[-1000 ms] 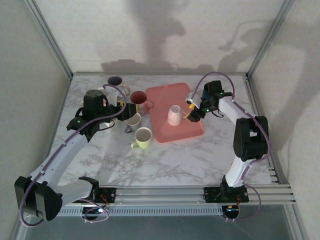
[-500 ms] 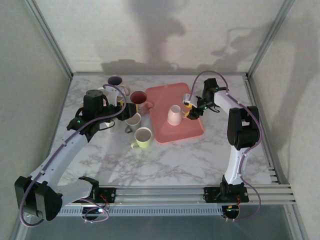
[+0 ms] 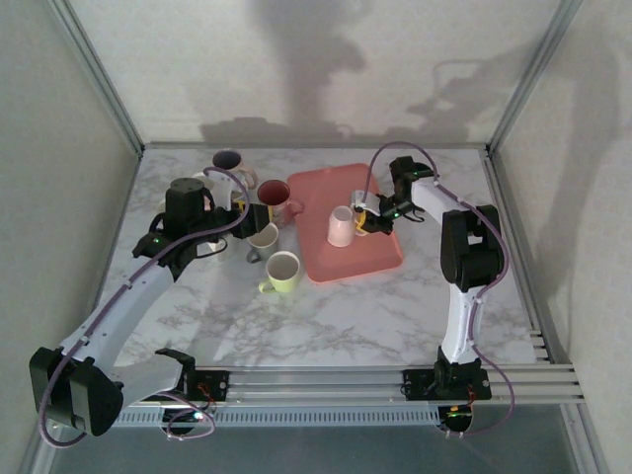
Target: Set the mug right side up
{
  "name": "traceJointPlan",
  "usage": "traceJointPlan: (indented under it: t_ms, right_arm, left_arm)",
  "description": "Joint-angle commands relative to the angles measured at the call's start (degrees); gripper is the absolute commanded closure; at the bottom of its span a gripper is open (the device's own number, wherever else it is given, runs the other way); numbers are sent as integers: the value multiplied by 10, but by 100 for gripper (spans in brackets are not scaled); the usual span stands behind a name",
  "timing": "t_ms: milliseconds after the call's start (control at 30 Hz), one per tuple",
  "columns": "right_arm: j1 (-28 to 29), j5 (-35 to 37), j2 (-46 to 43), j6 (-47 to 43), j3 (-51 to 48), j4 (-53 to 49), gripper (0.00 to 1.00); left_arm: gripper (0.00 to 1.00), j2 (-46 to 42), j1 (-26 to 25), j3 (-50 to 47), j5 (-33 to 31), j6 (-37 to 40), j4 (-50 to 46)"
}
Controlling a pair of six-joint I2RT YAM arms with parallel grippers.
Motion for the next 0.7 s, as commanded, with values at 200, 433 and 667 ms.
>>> traceJointPlan:
  t_ms: [200, 433, 667]
  right_arm:
    - [8, -114, -235, 542, -140, 241, 100]
    - [46, -127, -340, 944, -218, 442, 100]
    - [103, -51, -389, 1220, -311, 687, 100]
  left_arm:
    - [41, -27, -2, -63, 41, -163, 139]
    - [36, -16, -37, -129, 41, -377, 310]
    - [36, 20, -109, -161, 1, -561, 522]
